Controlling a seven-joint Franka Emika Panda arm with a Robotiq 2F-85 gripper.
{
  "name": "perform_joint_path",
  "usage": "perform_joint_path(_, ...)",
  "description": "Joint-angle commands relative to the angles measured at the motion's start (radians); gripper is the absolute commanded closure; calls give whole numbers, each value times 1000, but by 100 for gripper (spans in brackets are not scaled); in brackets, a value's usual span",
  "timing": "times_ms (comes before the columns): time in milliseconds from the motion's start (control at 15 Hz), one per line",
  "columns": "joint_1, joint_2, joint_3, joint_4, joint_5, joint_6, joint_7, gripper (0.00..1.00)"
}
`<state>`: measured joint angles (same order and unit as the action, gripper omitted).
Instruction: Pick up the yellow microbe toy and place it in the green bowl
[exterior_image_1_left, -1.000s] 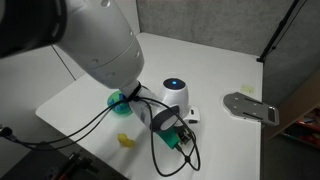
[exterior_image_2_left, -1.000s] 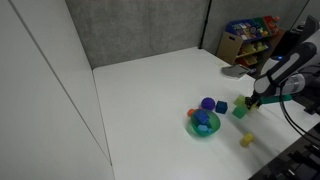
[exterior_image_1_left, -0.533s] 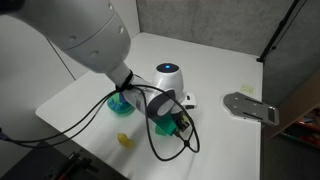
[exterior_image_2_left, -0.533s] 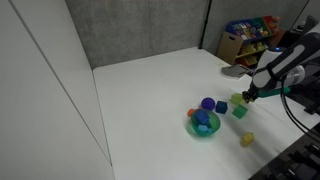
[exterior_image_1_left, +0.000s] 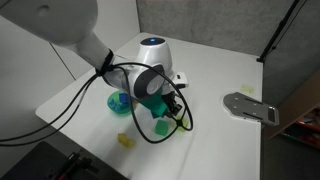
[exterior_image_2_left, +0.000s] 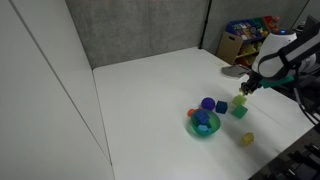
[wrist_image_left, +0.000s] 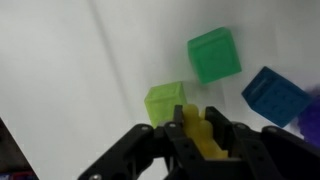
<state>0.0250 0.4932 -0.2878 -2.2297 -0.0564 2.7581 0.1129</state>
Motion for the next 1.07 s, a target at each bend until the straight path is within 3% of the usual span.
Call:
perform_joint_path(0, 21, -129, 3, -89, -69, -50, 25, 91)
perform_joint_path(333, -6, -226, 69, -148, -84, -136, -21, 91)
perform_joint_path(800, -72, -276, 213, -181, 50, -185, -176, 92)
perform_joint_path(1000, -96, -257, 237, -169, 101, -194, -229, 93)
